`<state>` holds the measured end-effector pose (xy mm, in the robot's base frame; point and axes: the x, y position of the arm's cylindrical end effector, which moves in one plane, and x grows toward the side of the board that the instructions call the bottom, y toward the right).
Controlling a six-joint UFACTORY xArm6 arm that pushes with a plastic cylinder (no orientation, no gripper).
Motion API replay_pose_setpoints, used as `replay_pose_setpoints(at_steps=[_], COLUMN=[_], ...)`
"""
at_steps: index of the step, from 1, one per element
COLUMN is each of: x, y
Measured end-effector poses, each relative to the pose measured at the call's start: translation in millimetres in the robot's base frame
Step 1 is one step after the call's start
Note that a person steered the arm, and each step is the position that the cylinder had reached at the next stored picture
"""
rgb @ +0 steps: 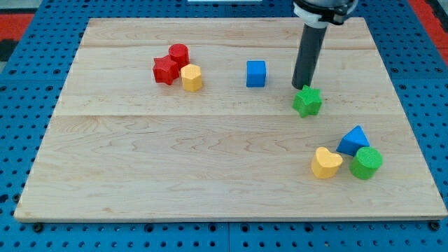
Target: Push the green star into the blue triangle
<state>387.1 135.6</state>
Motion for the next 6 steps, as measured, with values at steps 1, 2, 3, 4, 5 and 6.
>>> replay_pose_setpoints(at_steps=[1, 2, 3, 4, 5, 6], x=[6.3, 7.8, 7.0, 7.7, 16.0, 26.4], y=[15.7, 2.6, -24.7, -30.2, -20.0, -6.7])
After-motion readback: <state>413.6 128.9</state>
